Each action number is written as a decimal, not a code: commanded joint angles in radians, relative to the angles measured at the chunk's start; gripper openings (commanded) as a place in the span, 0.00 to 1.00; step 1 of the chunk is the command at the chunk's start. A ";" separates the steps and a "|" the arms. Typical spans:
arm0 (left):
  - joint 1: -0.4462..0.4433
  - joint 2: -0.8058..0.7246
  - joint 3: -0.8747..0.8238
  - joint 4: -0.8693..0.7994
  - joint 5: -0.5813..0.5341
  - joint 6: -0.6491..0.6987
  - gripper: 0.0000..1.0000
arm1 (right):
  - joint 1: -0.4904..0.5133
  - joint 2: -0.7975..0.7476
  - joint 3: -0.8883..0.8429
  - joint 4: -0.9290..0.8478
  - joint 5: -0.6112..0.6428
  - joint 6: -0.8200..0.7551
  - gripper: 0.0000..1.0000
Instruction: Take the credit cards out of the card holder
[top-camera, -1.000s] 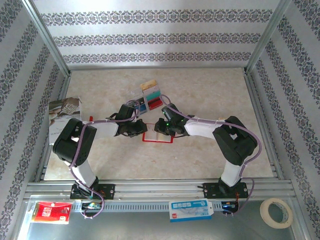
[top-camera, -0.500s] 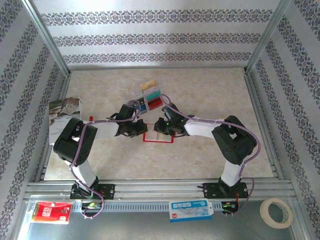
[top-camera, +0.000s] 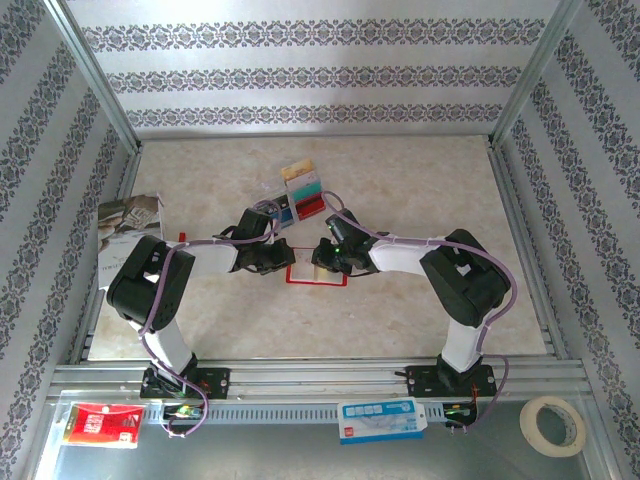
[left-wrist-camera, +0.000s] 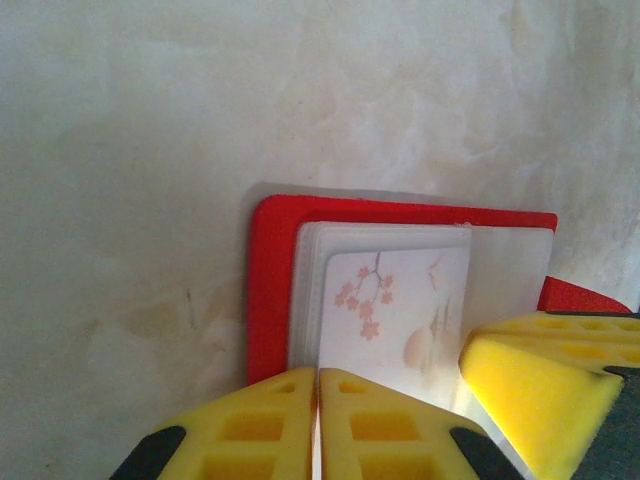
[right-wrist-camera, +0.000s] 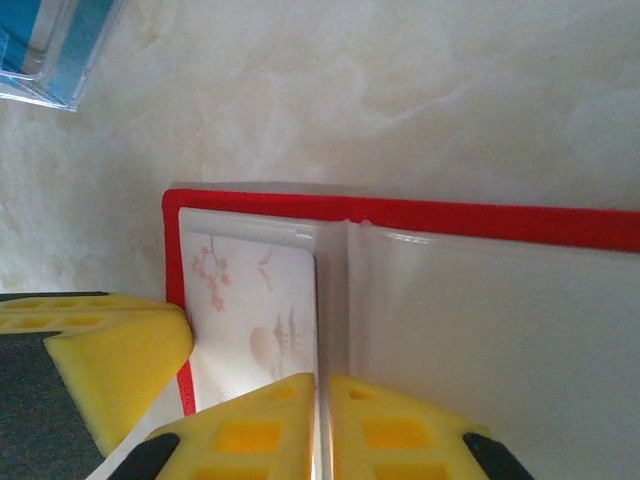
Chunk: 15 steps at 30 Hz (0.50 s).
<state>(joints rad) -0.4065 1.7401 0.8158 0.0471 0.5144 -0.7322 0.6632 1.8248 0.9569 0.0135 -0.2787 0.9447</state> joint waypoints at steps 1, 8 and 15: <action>-0.012 0.023 0.014 -0.051 -0.020 0.026 0.10 | -0.006 0.021 -0.011 0.018 -0.004 0.008 0.13; -0.012 0.024 0.010 -0.049 -0.018 0.025 0.10 | -0.005 0.039 -0.009 0.053 -0.048 0.007 0.14; -0.011 0.028 0.009 -0.049 -0.013 0.027 0.10 | -0.007 0.035 -0.019 0.103 -0.090 -0.021 0.14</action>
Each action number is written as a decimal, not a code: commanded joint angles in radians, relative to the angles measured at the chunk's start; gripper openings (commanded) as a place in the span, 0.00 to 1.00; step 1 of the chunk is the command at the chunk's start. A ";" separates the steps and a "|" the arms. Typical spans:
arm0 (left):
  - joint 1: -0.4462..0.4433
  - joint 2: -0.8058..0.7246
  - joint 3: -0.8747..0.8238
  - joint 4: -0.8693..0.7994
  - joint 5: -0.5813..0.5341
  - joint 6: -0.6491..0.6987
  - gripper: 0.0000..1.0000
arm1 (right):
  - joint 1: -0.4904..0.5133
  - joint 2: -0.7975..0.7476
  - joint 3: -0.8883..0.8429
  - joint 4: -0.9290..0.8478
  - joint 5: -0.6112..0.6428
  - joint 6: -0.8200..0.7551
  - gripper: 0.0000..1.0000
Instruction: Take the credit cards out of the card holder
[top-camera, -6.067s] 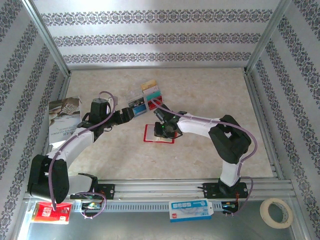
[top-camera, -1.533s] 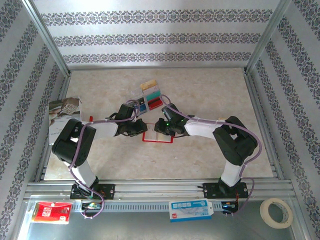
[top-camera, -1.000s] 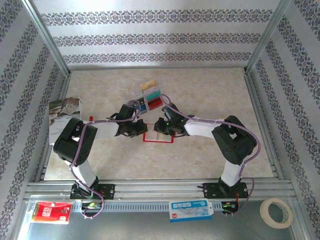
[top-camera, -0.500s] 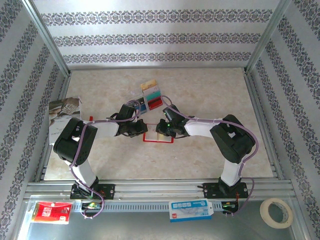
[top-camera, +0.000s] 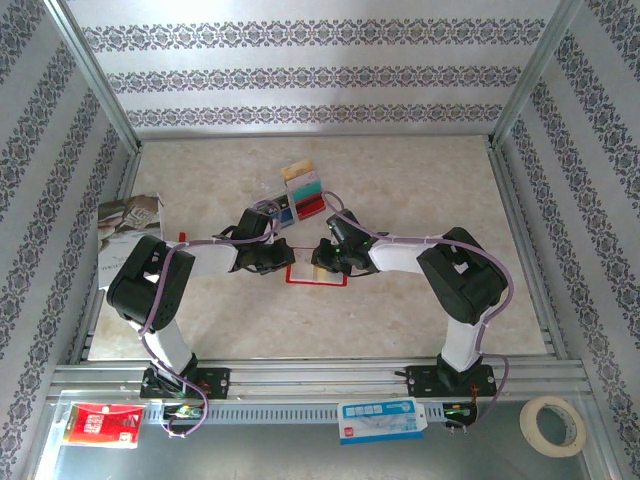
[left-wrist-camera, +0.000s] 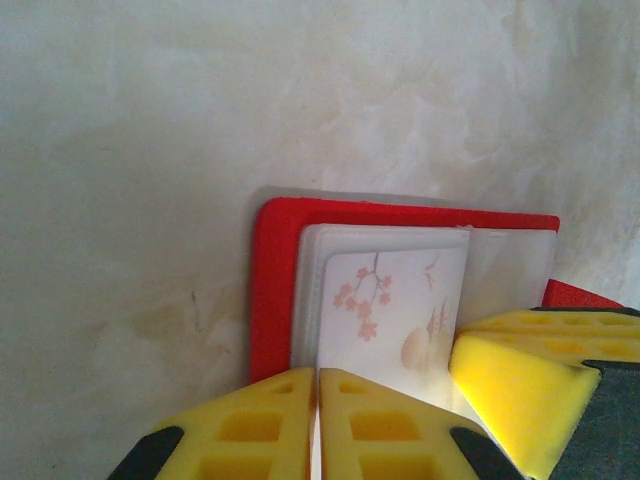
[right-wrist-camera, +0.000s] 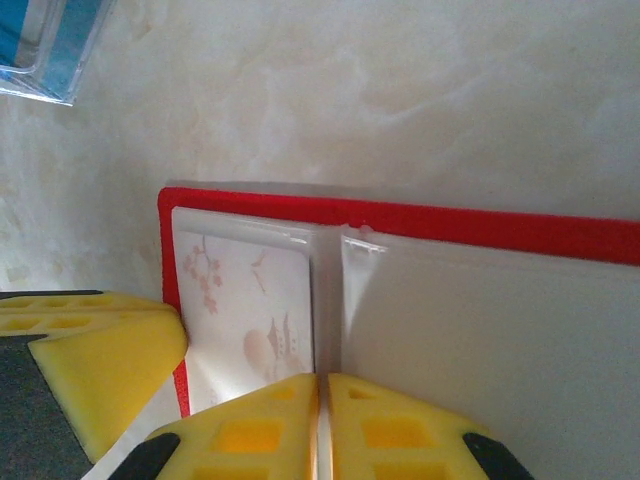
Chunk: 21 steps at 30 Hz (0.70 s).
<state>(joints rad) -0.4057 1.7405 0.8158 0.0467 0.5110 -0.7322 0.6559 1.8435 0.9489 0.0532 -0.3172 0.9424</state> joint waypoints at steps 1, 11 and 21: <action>-0.013 0.030 0.009 -0.048 -0.009 0.027 0.10 | 0.001 0.013 -0.014 0.073 -0.058 -0.020 0.14; -0.012 0.034 0.008 -0.047 -0.004 0.029 0.10 | -0.003 0.020 -0.033 0.139 -0.092 -0.019 0.14; -0.013 0.030 0.008 -0.049 -0.006 0.031 0.10 | -0.006 0.009 -0.045 0.151 -0.094 -0.023 0.11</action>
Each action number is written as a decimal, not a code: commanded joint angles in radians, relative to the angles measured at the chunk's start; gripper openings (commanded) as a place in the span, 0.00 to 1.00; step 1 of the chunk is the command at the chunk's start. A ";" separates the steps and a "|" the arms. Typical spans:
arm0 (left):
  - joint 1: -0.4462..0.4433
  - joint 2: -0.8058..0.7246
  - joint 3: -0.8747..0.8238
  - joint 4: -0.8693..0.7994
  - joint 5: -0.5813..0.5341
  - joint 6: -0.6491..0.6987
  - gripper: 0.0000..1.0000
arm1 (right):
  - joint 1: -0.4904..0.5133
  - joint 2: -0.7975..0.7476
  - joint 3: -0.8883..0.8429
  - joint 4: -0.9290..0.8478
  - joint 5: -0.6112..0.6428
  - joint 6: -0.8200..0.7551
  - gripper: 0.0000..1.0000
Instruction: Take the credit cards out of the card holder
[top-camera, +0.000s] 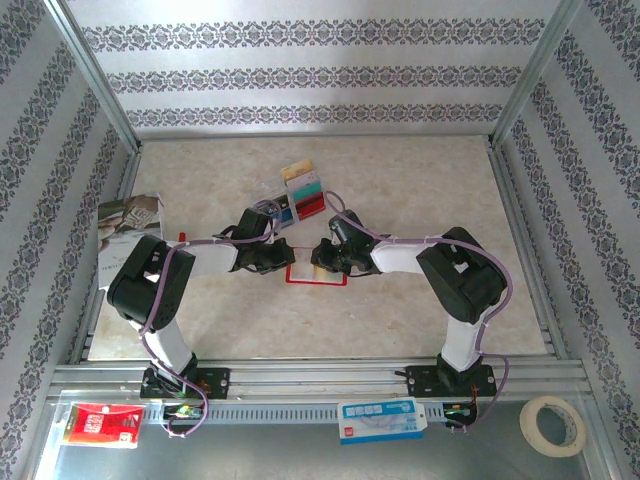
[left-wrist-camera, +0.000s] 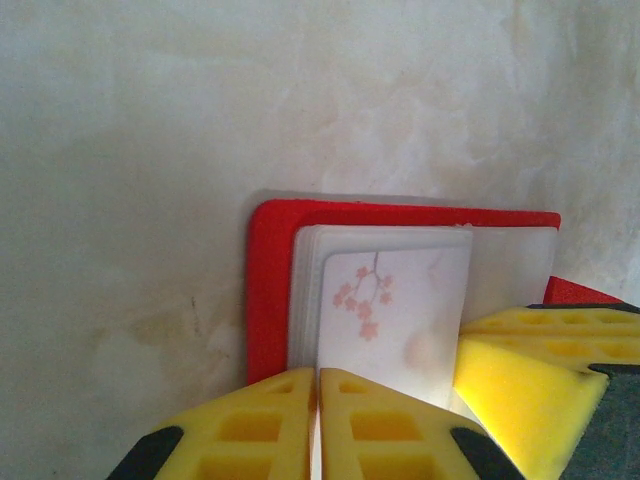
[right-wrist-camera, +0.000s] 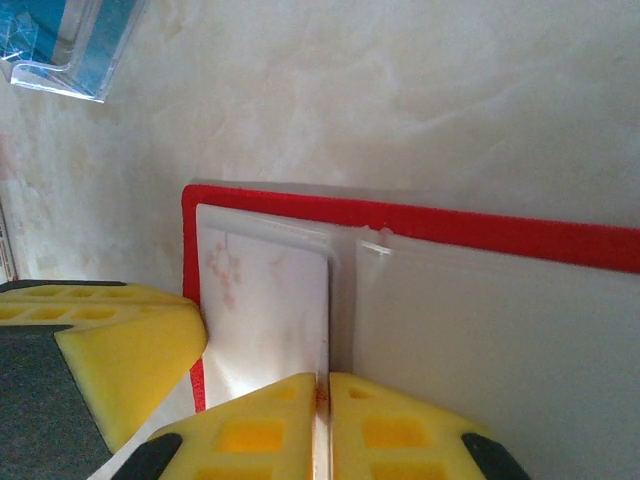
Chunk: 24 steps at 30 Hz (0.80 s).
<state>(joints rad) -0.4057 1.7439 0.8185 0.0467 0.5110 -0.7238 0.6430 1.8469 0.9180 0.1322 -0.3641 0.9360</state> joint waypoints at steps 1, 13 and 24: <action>-0.013 0.026 0.005 -0.050 -0.008 0.022 0.10 | 0.006 0.001 -0.015 0.071 -0.044 -0.019 0.10; -0.011 -0.006 0.004 -0.074 -0.047 0.035 0.26 | -0.034 -0.072 -0.086 0.034 0.012 -0.037 0.07; -0.012 -0.080 0.038 -0.102 -0.026 0.048 0.24 | -0.039 -0.061 -0.082 0.044 -0.015 -0.034 0.08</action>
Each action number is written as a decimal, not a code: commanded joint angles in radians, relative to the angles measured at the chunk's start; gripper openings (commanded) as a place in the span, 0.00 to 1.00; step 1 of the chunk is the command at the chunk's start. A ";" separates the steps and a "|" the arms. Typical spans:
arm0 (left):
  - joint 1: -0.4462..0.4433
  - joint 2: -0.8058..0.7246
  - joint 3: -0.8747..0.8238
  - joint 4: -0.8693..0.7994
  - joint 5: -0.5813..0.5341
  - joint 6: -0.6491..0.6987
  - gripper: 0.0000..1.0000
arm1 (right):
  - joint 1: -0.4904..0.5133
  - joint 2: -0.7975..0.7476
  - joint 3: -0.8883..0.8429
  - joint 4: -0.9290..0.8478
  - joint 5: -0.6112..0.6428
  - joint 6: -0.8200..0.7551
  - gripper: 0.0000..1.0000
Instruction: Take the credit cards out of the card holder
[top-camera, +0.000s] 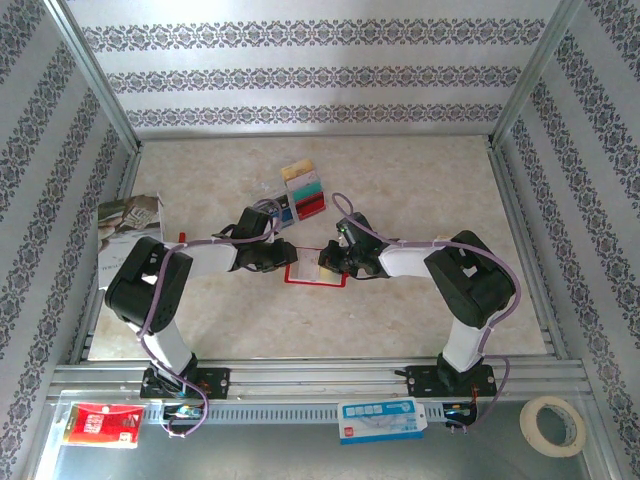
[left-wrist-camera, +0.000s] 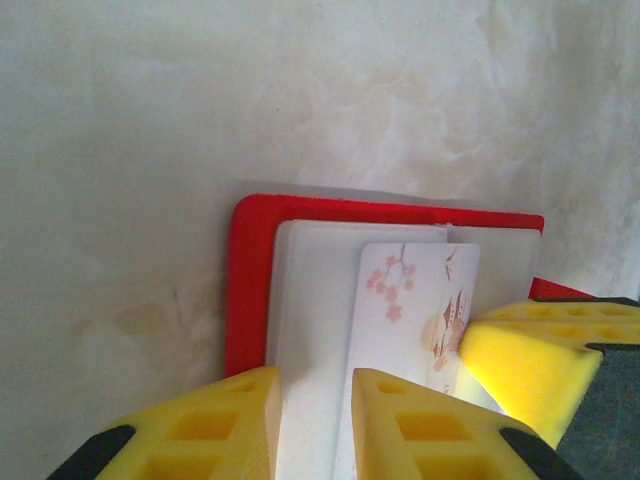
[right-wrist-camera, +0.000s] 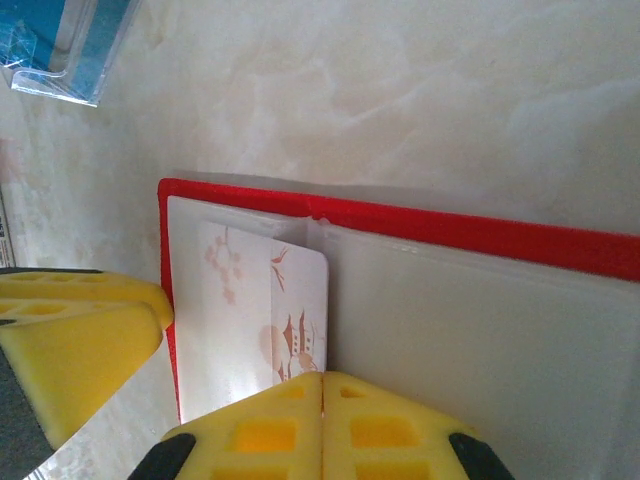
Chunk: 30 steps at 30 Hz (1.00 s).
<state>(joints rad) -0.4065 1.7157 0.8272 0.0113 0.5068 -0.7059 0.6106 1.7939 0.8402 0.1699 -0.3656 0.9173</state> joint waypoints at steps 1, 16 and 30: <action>-0.013 -0.064 0.029 -0.065 -0.022 0.033 0.24 | -0.006 -0.007 -0.003 0.006 -0.015 -0.015 0.08; -0.057 0.070 0.106 -0.086 0.039 0.071 0.12 | -0.010 -0.008 -0.008 0.041 -0.030 0.011 0.08; -0.057 0.117 0.074 -0.151 -0.039 0.118 0.11 | -0.008 0.033 0.000 0.031 -0.055 0.025 0.18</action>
<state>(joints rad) -0.4526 1.7920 0.9207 -0.0639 0.5110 -0.6117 0.6041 1.8004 0.8402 0.2031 -0.4099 0.9295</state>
